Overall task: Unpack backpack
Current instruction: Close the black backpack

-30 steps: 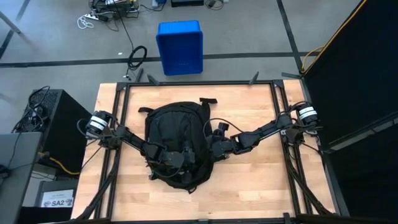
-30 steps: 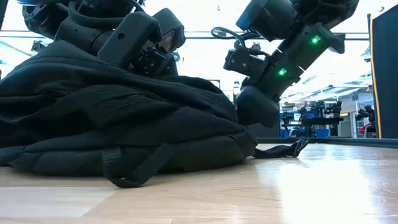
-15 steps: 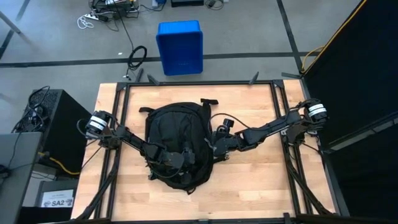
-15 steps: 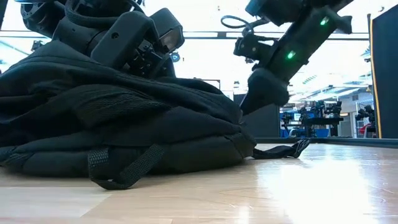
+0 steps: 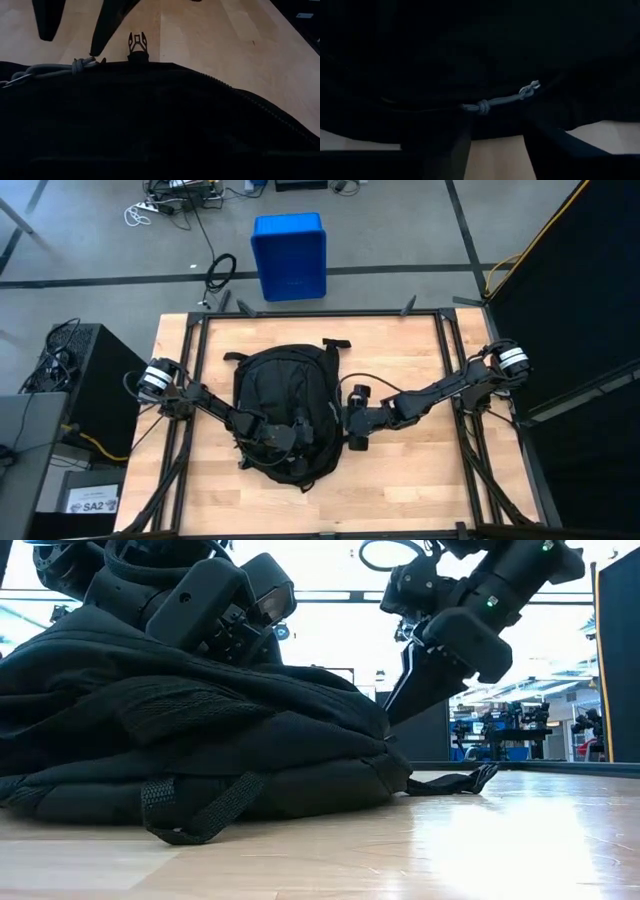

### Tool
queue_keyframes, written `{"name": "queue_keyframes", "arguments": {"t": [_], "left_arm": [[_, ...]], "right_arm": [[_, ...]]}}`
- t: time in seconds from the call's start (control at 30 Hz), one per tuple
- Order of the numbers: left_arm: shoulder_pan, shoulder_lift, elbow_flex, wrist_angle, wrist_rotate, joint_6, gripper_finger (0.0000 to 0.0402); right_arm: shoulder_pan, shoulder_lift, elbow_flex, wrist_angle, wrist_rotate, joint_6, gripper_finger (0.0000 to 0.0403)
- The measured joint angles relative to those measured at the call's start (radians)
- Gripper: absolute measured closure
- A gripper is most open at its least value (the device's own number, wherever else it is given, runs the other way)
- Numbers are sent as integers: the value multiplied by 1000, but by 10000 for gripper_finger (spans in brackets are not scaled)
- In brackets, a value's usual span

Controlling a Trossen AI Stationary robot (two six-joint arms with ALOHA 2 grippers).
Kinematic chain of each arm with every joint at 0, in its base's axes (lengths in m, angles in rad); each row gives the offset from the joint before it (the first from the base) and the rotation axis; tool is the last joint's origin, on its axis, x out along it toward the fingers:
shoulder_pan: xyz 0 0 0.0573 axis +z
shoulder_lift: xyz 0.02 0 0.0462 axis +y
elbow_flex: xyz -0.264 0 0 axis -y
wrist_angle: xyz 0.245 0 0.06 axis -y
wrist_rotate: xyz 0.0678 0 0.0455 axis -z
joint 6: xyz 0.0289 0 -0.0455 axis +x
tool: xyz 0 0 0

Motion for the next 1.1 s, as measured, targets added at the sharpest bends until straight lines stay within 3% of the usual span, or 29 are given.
{"name": "queue_keyframes", "arguments": {"t": [0.23,0.7,1.1], "left_arm": [[0,0,0,0,-2,0,355],[0,0,-1,1,-2,0,355],[0,0,-3,17,-3,1,355]], "right_arm": [[0,7,0,27,-2,76,216],[12,13,0,114,-36,11,185],[5,52,0,22,224,-1,214]]}}
